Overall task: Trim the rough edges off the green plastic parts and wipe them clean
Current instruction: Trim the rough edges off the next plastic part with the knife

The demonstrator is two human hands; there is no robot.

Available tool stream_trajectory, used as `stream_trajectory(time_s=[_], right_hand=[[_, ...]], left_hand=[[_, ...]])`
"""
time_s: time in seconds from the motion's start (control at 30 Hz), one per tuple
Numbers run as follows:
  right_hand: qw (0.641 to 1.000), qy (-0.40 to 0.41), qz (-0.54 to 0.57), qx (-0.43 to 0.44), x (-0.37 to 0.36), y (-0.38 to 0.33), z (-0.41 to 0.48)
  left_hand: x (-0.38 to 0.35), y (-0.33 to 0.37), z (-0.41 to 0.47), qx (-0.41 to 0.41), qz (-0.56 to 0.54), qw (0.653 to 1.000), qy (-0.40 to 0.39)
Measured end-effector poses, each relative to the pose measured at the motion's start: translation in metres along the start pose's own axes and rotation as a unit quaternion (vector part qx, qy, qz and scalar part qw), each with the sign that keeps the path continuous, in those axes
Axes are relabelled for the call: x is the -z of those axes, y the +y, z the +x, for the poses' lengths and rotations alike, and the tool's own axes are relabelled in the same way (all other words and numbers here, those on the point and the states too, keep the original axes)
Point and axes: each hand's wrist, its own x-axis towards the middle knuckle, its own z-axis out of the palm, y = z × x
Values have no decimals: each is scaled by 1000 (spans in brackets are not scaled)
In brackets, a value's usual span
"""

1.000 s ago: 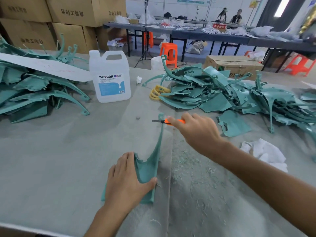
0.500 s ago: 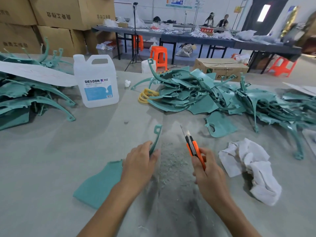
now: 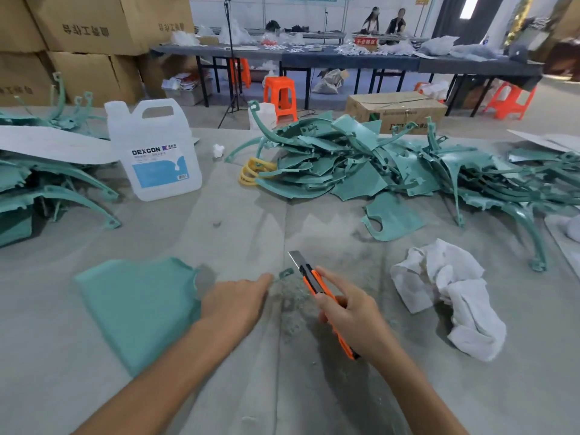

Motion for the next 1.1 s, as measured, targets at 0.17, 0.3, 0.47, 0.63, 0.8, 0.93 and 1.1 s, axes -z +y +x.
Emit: stream_trajectory(time_s=[0.17, 0.3, 0.47, 0.63, 0.8, 0.93, 1.1], right_hand=[[999, -50, 9, -8, 6, -1, 7], [994, -97, -9, -43, 19, -2, 9], [983, -151, -58, -86, 29, -3, 11], [993, -92, -56, -49, 26, -1, 6], [995, -87, -35, -19, 24, -3, 2], [998, -55, -5, 4, 17, -6, -2], [998, -44, -39, 7, 10, -4, 5]], left_hand=[[-6, 0, 2, -12, 42, 999, 26], [-10, 0, -1, -3, 64, 997, 38], [-6, 1, -4, -7, 86, 995, 44], [-6, -2, -8, -24, 74, 996, 39], [-7, -11, -8, -36, 33, 998, 34], [-3, -19, -5, -18, -76, 997, 4], [1, -17, -13, -21, -128, 992, -13]])
